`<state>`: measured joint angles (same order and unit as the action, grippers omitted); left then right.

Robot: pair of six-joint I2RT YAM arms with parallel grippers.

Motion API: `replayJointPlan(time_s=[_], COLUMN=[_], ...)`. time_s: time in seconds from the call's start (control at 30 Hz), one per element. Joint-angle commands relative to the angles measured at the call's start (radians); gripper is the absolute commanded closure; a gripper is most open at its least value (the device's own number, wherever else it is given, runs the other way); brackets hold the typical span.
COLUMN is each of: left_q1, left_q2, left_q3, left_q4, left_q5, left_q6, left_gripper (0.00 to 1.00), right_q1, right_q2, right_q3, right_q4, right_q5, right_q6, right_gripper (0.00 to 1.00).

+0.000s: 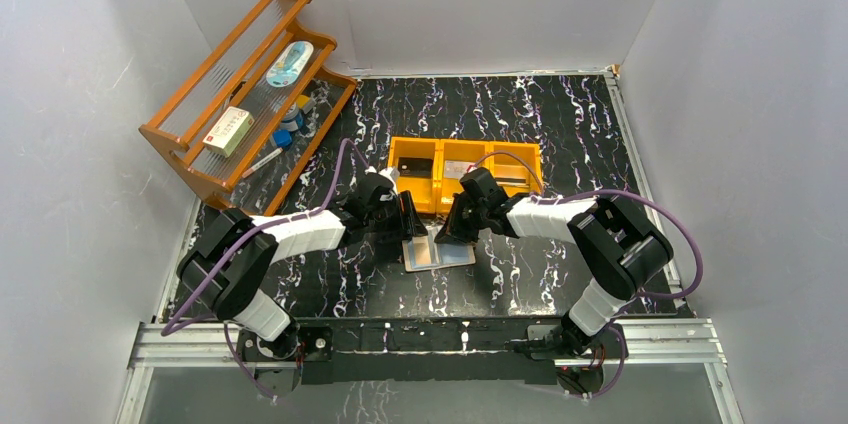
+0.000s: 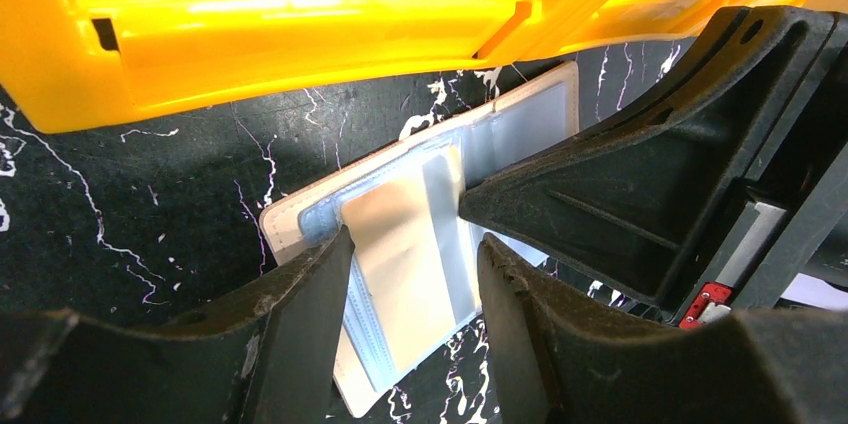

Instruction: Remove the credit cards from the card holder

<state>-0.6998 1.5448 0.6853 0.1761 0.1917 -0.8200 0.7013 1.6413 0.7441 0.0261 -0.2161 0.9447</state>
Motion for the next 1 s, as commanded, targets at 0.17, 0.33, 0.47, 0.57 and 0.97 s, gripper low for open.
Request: replayJointPlan(time_s=[0.17, 0.33, 0.47, 0.57, 0.97], left_q1=[0.0, 0.0, 0.0, 0.0, 0.0], left_q2=[-0.011, -0.002, 0.007, 0.028, 0.031], left_q3=[0.0, -0.001, 0.0, 0.009, 0.0], left_q4=[-0.123, -0.108, -0.078, -0.054, 0.053], left_q5=[-0.036, -0.021, 0.002, 0.038, 0.134], left_q6=[0.008, 0.007, 0.002, 0.002, -0.016], left_gripper=[0.51, 0.51, 0.51, 0.51, 0.55], right_q1=[-0.003, -0.002, -0.002, -0.002, -0.003], right_q2=[0.028, 0.03, 0.026, 0.026, 0.042], right_q3=[-0.015, -0.017, -0.018, -0.017, -0.011], right_q4=[-0.154, -0.152, -0.152, -0.149, -0.141], right_q5=[0.047, 0.044, 0.045, 0.041, 0.018], right_q6=[-0.033, -0.032, -0.03, -0.03, -0.034], right_gripper=[1.0, 1.0, 1.0, 1.0, 0.96])
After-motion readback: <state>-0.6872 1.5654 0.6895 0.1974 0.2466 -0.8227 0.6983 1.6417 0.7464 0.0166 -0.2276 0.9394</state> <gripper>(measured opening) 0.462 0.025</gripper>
